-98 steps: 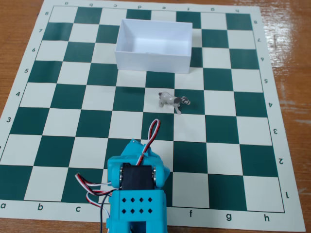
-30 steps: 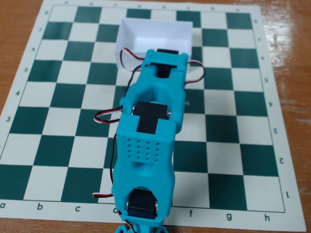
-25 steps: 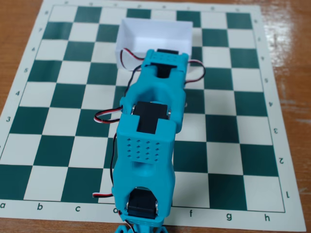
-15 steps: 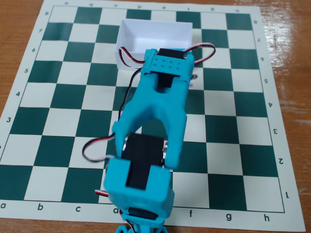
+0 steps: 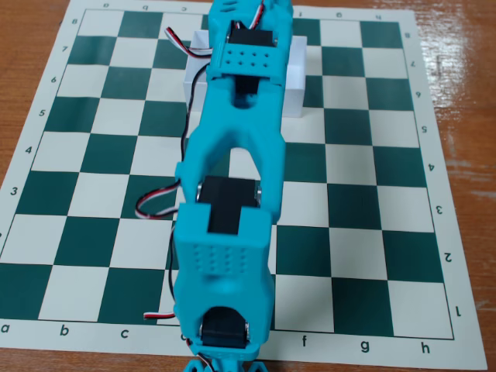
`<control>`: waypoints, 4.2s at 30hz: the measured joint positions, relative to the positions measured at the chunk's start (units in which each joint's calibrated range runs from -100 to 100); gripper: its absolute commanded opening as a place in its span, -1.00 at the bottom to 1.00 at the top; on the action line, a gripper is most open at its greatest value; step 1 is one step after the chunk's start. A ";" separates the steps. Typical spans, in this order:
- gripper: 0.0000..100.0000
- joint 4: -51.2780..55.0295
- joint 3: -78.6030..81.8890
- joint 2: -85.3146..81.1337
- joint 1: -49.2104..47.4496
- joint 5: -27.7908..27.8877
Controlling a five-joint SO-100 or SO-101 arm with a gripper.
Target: Grab the toy horse and put it in the box.
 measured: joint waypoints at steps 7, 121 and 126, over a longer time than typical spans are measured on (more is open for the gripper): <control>-1.00 3.33 -16.14 20.68 -0.75 0.00; -1.00 56.30 99.27 -110.38 -7.39 9.00; -1.00 56.30 99.27 -110.38 -7.39 9.00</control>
